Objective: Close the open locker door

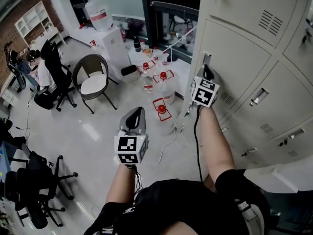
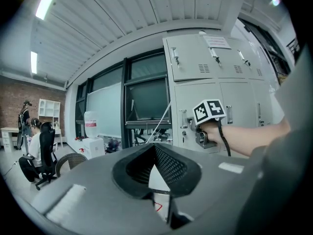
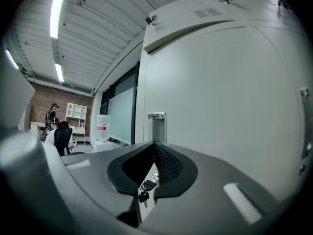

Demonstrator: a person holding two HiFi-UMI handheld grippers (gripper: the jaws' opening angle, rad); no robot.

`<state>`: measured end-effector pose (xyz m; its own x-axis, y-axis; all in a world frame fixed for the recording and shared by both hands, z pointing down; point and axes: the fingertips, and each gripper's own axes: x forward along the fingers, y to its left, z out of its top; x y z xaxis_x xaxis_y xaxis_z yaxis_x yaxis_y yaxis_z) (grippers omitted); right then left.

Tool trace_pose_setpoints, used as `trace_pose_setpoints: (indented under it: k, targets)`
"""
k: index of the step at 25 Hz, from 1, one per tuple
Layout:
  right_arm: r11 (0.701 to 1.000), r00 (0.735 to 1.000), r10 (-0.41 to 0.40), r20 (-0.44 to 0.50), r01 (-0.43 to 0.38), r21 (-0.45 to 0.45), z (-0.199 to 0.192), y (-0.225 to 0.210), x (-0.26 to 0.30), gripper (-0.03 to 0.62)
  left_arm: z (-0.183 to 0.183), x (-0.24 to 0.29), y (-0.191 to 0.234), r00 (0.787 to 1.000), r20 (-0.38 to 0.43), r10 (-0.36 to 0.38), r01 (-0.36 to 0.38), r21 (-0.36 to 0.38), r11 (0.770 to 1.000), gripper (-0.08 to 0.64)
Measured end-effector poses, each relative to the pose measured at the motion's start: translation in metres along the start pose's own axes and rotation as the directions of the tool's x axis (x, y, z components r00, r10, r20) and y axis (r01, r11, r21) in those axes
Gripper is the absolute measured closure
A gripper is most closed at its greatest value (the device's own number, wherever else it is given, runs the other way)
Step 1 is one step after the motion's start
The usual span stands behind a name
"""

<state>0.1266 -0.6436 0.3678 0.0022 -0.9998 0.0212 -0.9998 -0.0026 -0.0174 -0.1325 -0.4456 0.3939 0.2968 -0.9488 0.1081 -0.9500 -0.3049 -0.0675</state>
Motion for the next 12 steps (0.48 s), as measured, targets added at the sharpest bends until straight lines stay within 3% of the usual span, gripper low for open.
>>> trace_pose_setpoints:
  k: [6, 12]
  targets:
    - [0.998, 0.990, 0.060, 0.125, -0.057, -0.027, 0.028, 0.000, -0.078, 0.580, 0.008, 0.008, -0.021, 0.998, 0.031, -0.056, 0.056, 0.003, 0.998, 0.560]
    - [0.994, 0.982, 0.103, 0.157, -0.097, -0.046, 0.025, 0.000, -0.149, 0.580, 0.013, 0.021, -0.053, 0.989, 0.054, -0.135, 0.135, 0.010, 0.991, 0.559]
